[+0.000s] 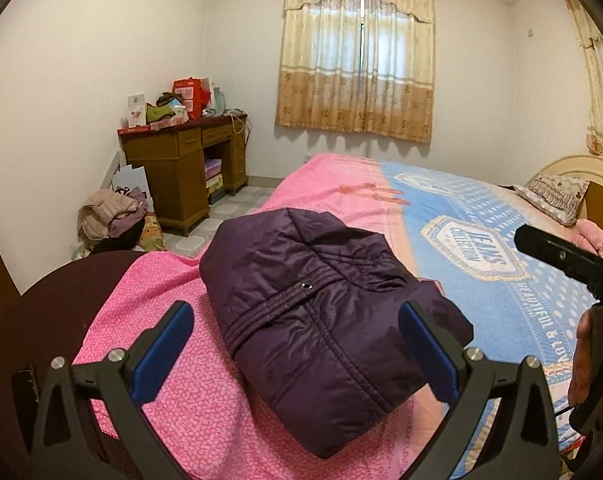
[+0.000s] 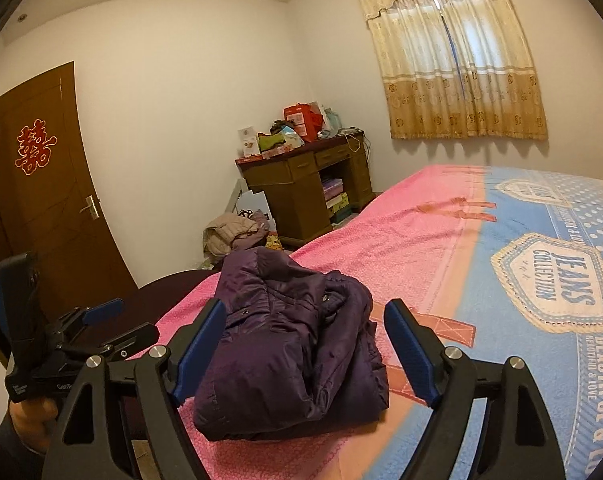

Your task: Fold large clothes

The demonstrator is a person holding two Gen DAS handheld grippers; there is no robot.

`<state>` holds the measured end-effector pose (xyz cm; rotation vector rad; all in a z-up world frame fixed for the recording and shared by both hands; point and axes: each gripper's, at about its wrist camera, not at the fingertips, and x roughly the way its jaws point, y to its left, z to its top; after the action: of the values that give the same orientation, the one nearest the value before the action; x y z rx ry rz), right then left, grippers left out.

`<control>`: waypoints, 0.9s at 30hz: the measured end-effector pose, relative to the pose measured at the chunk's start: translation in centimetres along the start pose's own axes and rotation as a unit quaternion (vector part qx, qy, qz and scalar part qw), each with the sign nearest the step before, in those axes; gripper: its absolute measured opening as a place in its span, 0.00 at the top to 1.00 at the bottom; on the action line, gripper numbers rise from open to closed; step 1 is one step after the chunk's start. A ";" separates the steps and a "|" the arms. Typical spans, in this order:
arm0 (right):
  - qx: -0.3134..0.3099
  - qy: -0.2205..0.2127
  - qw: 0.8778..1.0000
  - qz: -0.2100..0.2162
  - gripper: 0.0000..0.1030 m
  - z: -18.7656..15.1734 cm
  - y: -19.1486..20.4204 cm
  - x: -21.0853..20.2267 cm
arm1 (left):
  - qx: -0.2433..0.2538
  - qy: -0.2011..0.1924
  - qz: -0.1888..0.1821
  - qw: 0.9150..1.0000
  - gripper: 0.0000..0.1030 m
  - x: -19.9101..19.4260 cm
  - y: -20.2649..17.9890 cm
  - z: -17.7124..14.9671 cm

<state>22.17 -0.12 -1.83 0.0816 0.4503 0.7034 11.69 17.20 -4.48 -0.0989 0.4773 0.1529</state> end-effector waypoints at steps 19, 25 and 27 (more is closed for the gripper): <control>0.001 0.004 1.000 0.007 0.20 -0.6 0.7 -0.4 | 0.005 -0.007 0.002 1.000 0.00 -0.7 -0.8 0.0; 0.002 0.004 1.000 0.008 0.20 -0.7 0.8 -0.4 | 0.009 -0.006 0.001 1.000 0.00 -0.6 -1.0 0.0; 0.004 0.004 1.000 0.008 0.20 -0.8 0.8 -0.4 | 0.009 -0.006 0.001 1.000 0.00 -0.6 -1.0 0.0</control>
<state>21.10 0.14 -2.19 0.0890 0.4605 0.7183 11.32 16.16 -4.15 -0.0794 0.4659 0.1515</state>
